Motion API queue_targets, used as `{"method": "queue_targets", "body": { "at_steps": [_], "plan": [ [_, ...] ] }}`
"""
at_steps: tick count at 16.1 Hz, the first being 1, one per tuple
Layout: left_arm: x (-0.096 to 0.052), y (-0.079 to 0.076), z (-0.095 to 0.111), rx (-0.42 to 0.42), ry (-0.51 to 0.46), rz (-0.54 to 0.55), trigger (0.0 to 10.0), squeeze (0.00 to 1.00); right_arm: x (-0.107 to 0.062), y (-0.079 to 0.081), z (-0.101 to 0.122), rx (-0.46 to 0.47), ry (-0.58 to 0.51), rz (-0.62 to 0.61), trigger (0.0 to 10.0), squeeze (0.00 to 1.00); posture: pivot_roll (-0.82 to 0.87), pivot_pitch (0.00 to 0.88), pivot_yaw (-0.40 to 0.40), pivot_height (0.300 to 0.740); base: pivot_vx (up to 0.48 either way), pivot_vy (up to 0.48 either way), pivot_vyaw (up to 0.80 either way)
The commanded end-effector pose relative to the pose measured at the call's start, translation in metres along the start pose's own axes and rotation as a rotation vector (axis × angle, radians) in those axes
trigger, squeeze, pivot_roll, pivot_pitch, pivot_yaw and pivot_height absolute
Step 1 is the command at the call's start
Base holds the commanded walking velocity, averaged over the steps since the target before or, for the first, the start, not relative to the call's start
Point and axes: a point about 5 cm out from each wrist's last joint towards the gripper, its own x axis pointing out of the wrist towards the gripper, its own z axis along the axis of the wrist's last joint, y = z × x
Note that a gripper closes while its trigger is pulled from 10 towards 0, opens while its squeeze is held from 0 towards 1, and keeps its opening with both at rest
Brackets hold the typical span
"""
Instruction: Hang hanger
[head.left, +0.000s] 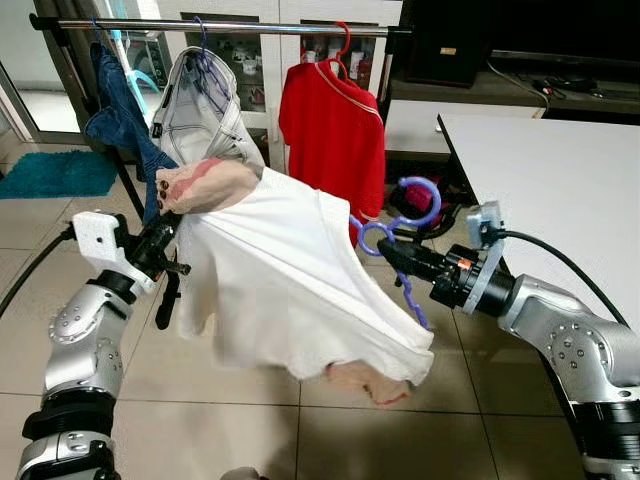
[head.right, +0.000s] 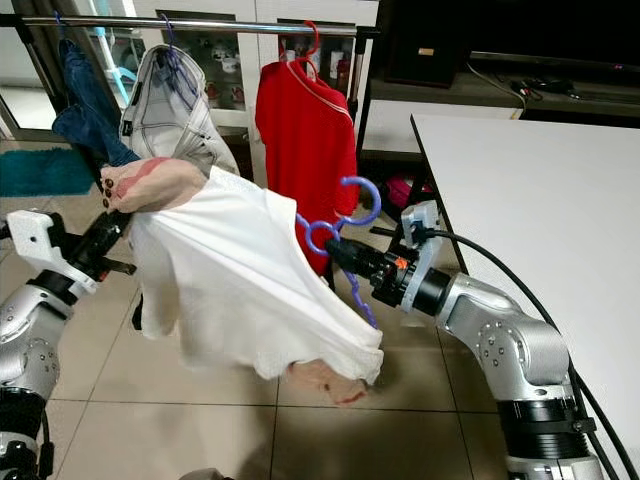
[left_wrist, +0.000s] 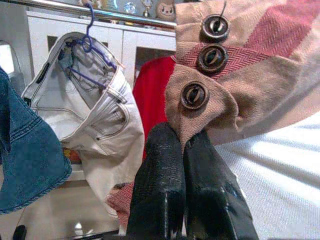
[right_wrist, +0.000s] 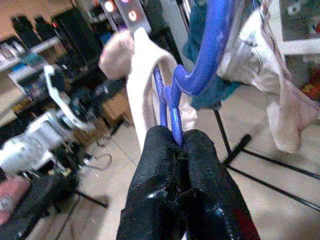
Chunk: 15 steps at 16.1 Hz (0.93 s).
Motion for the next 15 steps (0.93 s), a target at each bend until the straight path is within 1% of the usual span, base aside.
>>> {"method": "queue_targets", "body": {
  "at_steps": [1,2,3,5,7,8,10,12,13,14,15],
  "plan": [
    [-0.003,0.010,0.001,0.004,-0.017,0.116,0.0,0.00,-0.004,0.004,0.024,-0.054,-0.096,0.018,10.0,0.00,-0.09,0.000,-0.006,0.740,0.000,0.000,0.00],
    [-0.003,0.013,0.001,0.008,-0.023,0.149,0.0,0.00,-0.005,0.003,0.025,-0.054,-0.103,0.016,10.0,0.00,-0.09,0.000,-0.006,0.740,0.000,0.000,0.00],
    [-0.006,0.020,0.002,0.007,-0.034,0.220,0.0,0.00,-0.007,0.002,0.026,-0.051,-0.115,0.007,10.0,0.00,-0.09,0.000,-0.006,0.740,0.000,0.000,0.00],
    [-0.011,0.031,0.005,-0.040,-0.082,0.343,0.0,0.00,-0.010,0.000,0.026,-0.052,-0.113,-0.003,10.0,0.00,-0.10,0.000,-0.008,0.740,0.000,0.000,0.00],
    [-0.013,0.035,0.005,-0.067,-0.107,0.401,0.0,0.00,-0.010,-0.001,0.026,-0.049,-0.116,-0.009,10.0,0.00,-0.10,0.000,-0.009,0.740,0.000,0.000,0.00],
    [-0.015,0.038,0.005,-0.096,-0.121,0.447,0.0,0.00,-0.010,-0.001,0.026,-0.043,-0.120,-0.012,10.0,0.00,-0.10,0.000,-0.010,0.740,0.000,0.000,0.00],
    [-0.017,0.041,0.002,-0.124,-0.122,0.480,0.0,0.00,-0.010,-0.003,0.026,-0.037,-0.127,-0.019,10.0,0.00,-0.10,0.000,-0.010,0.740,0.000,0.000,0.00],
    [-0.016,0.037,-0.003,-0.139,-0.113,0.485,0.0,0.00,-0.010,-0.004,0.028,-0.033,-0.141,-0.029,10.0,0.00,-0.09,0.000,-0.010,0.740,0.000,0.000,0.00],
    [-0.013,0.029,-0.007,-0.111,-0.079,0.432,0.0,0.00,-0.010,-0.004,0.029,-0.033,-0.144,-0.029,10.0,0.00,-0.09,0.000,-0.010,0.740,0.000,0.000,0.00],
    [-0.005,0.005,-0.017,-0.062,-0.008,0.259,7.8,0.00,-0.008,-0.001,0.028,-0.033,-0.140,-0.014,10.0,0.00,-0.09,0.000,-0.012,0.740,0.000,0.000,0.00],
    [-0.003,-0.002,-0.017,-0.062,-0.006,0.204,10.0,0.00,-0.007,0.000,0.028,-0.033,-0.138,-0.009,10.0,0.00,-0.09,0.000,-0.012,0.740,0.000,0.000,0.00]
  ]
}}
